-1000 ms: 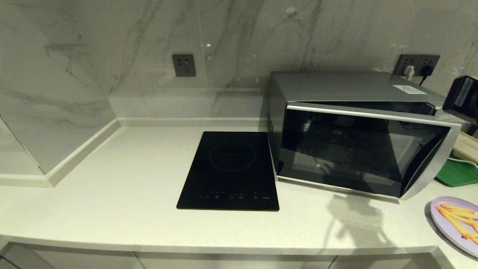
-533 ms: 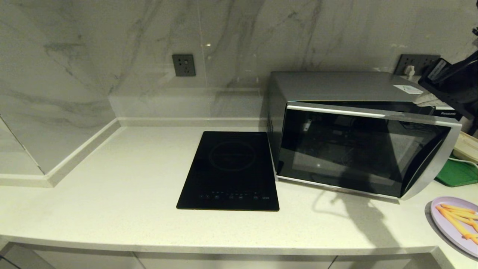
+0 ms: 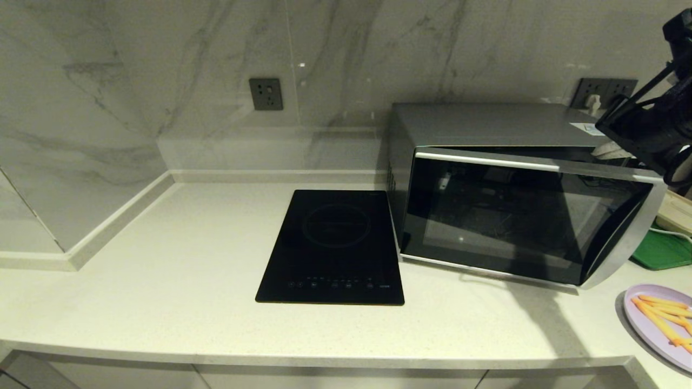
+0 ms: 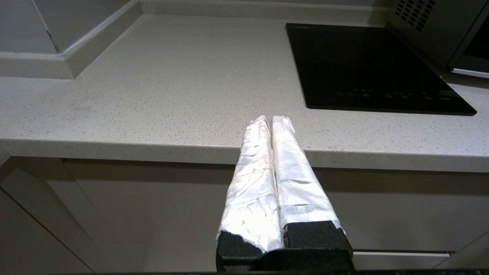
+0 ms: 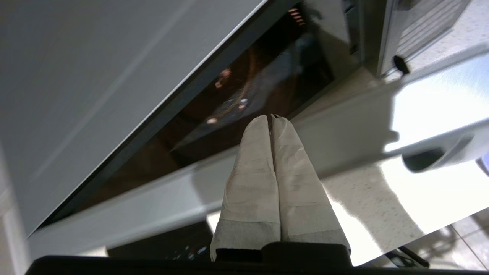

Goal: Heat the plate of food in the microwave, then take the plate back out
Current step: Open the microwave oven

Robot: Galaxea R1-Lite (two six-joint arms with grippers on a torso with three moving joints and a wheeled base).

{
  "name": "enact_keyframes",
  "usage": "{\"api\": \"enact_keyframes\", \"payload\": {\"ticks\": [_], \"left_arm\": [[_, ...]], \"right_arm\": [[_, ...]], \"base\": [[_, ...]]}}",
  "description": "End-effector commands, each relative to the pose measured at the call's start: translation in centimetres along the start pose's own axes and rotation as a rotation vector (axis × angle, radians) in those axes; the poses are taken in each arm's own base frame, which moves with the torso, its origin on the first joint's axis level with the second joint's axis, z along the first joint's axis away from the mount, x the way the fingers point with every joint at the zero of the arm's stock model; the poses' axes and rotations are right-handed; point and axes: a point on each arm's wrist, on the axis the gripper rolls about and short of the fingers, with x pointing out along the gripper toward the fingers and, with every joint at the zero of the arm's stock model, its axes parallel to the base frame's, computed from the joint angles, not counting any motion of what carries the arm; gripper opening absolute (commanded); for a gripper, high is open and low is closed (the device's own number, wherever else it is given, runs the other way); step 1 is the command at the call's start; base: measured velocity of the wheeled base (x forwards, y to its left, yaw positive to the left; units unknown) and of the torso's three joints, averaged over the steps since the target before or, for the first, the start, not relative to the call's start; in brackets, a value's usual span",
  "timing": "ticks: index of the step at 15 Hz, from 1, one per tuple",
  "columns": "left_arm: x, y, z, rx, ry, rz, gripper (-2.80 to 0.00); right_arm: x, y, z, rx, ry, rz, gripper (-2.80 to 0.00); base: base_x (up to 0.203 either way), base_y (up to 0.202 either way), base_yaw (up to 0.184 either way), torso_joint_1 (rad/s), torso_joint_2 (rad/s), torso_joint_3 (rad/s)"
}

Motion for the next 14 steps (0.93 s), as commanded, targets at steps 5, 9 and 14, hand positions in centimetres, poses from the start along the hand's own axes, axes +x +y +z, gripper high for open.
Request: {"api": "enact_keyframes", "payload": {"ticks": [5,9,14], "left_arm": [[0.0,0.0,0.0,-0.001,-0.001,0.001,-2.8],[0.0,0.0,0.0,-0.001,-0.001,0.001,-2.8],[0.0,0.0,0.0,-0.001,-0.001,0.001,-2.8]], "right_arm": [[2.9,-0.3,0.1,-0.013,0.014,-0.031,-2.8],[3.0,-0.4,0.0,-0.013,0.034,-0.019,-2.8],[0.8,-0.8,-0.1,-0.017,0.073,-0.008,-2.8]], "base": [[0.0,0.0,0.0,0.0,0.0,0.0],[0.0,0.0,0.0,0.0,0.0,0.0],[0.0,0.0,0.0,0.0,0.0,0.0]]}}
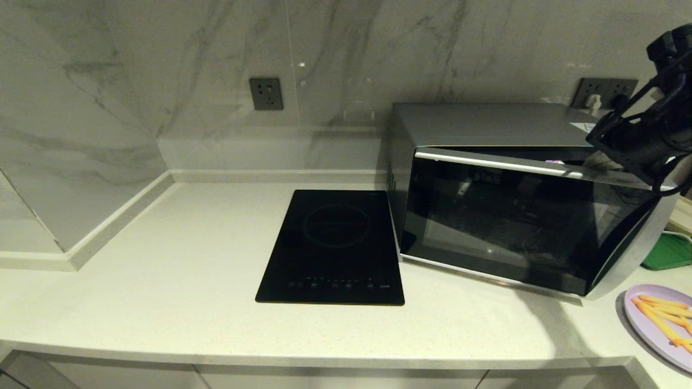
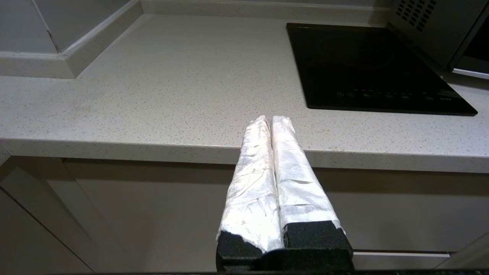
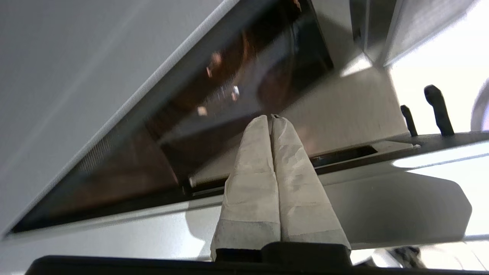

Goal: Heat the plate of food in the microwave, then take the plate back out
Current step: Open the microwave oven

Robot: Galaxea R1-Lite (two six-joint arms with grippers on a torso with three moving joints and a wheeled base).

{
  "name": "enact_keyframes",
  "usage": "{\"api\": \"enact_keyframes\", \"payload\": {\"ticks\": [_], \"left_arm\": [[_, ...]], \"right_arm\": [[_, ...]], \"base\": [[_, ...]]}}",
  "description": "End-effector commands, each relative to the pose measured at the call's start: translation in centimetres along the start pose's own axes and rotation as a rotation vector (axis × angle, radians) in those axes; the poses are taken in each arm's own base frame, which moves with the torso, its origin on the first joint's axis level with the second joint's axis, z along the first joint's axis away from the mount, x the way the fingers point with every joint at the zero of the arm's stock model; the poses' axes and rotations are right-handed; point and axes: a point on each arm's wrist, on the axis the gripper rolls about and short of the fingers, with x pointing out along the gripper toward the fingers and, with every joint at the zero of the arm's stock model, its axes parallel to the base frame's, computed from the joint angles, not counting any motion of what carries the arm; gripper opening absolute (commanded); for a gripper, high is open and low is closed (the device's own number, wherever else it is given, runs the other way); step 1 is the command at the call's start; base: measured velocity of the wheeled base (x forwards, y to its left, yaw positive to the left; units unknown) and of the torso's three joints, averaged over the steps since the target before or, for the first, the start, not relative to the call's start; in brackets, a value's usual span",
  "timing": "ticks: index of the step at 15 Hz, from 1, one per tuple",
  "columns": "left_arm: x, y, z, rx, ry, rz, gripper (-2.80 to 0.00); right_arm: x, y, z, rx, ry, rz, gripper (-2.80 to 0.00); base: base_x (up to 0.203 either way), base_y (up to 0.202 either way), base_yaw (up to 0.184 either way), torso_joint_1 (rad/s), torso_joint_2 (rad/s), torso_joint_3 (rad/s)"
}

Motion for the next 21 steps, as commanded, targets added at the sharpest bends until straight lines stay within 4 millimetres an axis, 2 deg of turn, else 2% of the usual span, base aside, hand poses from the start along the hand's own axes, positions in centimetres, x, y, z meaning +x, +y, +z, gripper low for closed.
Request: {"api": "enact_keyframes", "payload": {"ticks": [1,4,8,12,18,21], "left_arm": [[0.0,0.0,0.0,-0.001,-0.001,0.001,-2.8],[0.0,0.0,0.0,-0.001,-0.001,0.001,-2.8],[0.0,0.0,0.0,-0.001,-0.001,0.001,-2.8],[0.0,0.0,0.0,-0.001,-0.001,0.001,-2.8],[0.0,0.0,0.0,-0.001,-0.001,0.001,-2.8],[0.0,0.0,0.0,0.0,-0.001,0.001,-2.8]], "right_arm": [[-1.3,-0.3,-0.2,0.002,0.013,-0.003,-2.8],[-2.9,-0.9,-1.1,-0.005,0.077,0.01,-2.8],[-5.0,-1.7,-3.8,-0.135,0.182,0.021,-2.8],[-8.0,-2.3,-5.8,-0.242,0.256,0.138,-2.8],[-8.5,-2.8,-6.2,-0.278,0.274,0.153,-2.8],[-9.5,-3.5,-7.9,-0.372,0.315,0.174,-2.8]], "base": [[0.0,0.0,0.0,0.0,0.0,0.0],[0.0,0.0,0.0,0.0,0.0,0.0],[0.0,0.0,0.0,0.0,0.0,0.0],[0.0,0.0,0.0,0.0,0.0,0.0],[0.0,0.0,0.0,0.0,0.0,0.0],[0.0,0.0,0.0,0.0,0.0,0.0]]}}
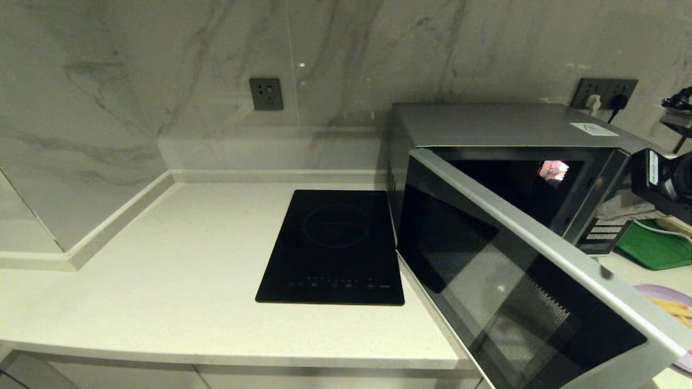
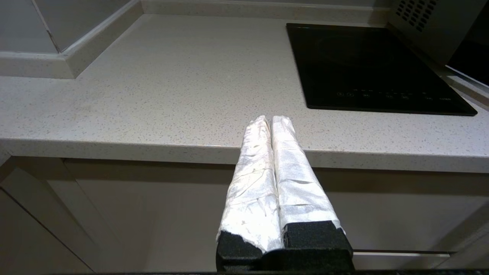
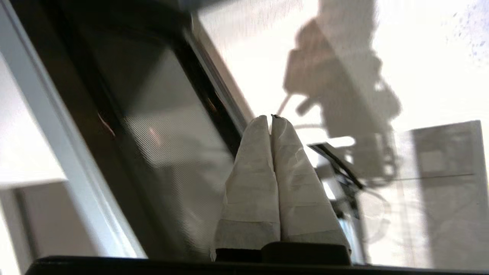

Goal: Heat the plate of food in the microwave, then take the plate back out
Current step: Open the microwave oven

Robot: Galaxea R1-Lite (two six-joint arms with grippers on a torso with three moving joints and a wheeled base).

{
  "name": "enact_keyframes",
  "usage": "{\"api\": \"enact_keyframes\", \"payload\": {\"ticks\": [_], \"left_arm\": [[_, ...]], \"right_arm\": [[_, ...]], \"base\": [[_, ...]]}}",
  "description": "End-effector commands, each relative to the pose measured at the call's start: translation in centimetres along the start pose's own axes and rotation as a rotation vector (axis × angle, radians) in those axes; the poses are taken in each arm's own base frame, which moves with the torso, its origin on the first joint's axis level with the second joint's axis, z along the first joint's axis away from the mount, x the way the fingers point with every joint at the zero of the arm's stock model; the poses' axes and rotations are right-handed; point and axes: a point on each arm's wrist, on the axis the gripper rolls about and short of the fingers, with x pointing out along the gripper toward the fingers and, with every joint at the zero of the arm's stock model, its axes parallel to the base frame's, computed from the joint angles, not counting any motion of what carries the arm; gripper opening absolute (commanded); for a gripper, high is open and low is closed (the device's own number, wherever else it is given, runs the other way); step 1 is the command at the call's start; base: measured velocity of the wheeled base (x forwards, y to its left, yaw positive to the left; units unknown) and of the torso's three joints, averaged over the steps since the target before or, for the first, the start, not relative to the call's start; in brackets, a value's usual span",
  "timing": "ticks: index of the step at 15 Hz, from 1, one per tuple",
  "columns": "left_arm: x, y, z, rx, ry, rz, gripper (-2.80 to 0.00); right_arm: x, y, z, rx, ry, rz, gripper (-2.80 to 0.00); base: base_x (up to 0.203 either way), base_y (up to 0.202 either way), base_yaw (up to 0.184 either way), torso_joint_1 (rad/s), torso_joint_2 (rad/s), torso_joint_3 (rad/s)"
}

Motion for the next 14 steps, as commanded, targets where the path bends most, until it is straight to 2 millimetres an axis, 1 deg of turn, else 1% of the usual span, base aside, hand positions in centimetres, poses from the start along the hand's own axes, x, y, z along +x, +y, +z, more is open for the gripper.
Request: {"api": "enact_keyframes", "payload": {"ticks": [1,4,7,9,10,14], "left_arm": [[0.0,0.0,0.0,0.0,0.0,0.001,-2.8],[0.0,0.0,0.0,-0.001,0.0,0.001,-2.8],[0.0,0.0,0.0,-0.002,0.0,0.001,-2.8],[0.0,0.0,0.0,-0.002,0.0,0.001,-2.8],[0.0,0.0,0.0,-0.002,0.0,0.001,-2.8],[0.0,0.0,0.0,0.0,0.0,0.001,-2.8]], "right_arm": [[-0.9,0.2,-2.1,-0.109,0.036,0.028,-2.8],[-1.1,1.2,-3.7,-0.192,0.075,0.072,-2.8],[-1.0,1.0,-3.8,-0.168,0.061,0.028,-2.8],[-1.5,0.6,-4.4,-0.132,0.044,-0.004,-2.8],[-1.6,0.6,-4.8,-0.139,0.048,0.002,-2.8],[-2.0,0.5,-5.4,-0.143,0.051,0.009,-2.8]], "base": [[0.0,0.0,0.0,0.0,0.0,0.0],[0.0,0.0,0.0,0.0,0.0,0.0],[0.0,0.0,0.0,0.0,0.0,0.0],[0.0,0.0,0.0,0.0,0.0,0.0],[0.0,0.0,0.0,0.0,0.0,0.0],[0.0,0.0,0.0,0.0,0.0,0.0]]}}
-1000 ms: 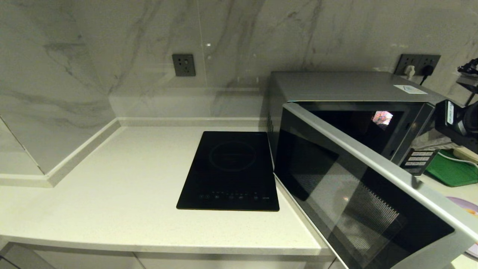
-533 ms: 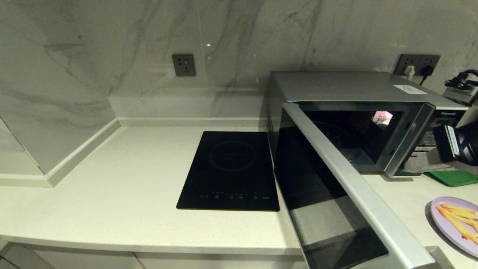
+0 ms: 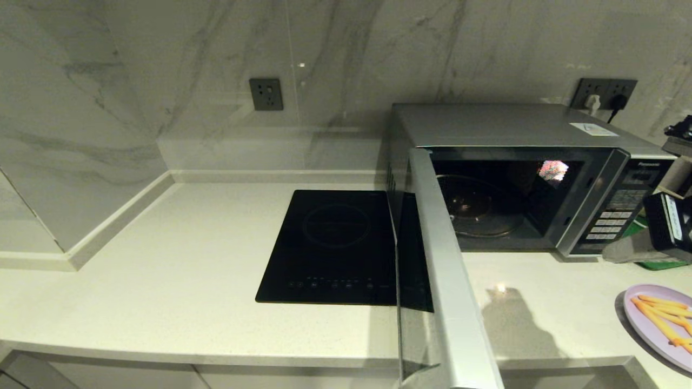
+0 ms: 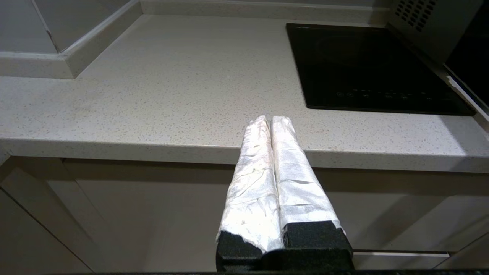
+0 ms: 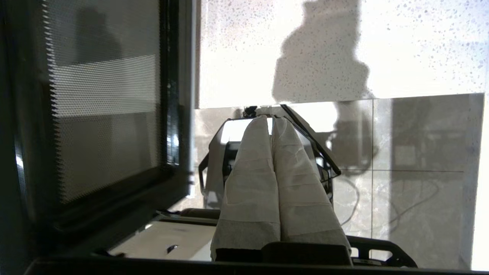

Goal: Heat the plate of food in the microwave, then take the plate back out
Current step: Open the microwave oven

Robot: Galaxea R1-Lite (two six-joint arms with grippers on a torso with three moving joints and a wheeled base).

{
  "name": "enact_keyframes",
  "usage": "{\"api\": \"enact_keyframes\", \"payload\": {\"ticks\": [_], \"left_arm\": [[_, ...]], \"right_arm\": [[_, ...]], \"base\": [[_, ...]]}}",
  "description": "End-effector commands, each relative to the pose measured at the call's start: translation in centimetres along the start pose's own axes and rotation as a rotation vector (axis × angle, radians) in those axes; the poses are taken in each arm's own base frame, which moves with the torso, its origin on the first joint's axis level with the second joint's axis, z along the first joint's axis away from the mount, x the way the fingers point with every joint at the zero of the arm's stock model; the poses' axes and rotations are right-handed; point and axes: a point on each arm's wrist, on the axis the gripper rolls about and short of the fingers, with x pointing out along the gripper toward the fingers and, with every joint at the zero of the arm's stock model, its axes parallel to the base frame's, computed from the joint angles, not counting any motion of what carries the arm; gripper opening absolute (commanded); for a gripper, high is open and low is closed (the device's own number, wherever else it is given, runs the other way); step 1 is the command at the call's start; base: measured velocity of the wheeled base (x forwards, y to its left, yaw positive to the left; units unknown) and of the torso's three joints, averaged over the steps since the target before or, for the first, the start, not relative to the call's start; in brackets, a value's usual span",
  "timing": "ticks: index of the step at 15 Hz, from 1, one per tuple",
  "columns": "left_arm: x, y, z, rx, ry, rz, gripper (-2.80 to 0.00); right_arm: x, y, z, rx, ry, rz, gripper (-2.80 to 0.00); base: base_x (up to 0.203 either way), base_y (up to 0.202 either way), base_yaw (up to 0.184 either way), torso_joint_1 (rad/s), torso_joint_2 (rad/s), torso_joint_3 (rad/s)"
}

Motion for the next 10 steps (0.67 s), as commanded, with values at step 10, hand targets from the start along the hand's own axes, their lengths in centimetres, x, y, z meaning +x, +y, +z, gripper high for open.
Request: {"api": "enact_keyframes", "payload": {"ticks": [10], "left_arm": [[0.0,0.0,0.0,0.0,0.0,0.001,-2.8]], "right_arm": [[-0.29,0.35,-1.16,-0.028,0.023,0.023,-2.8]], "base": [[0.0,0.0,0.0,0.0,0.0,0.0]]}}
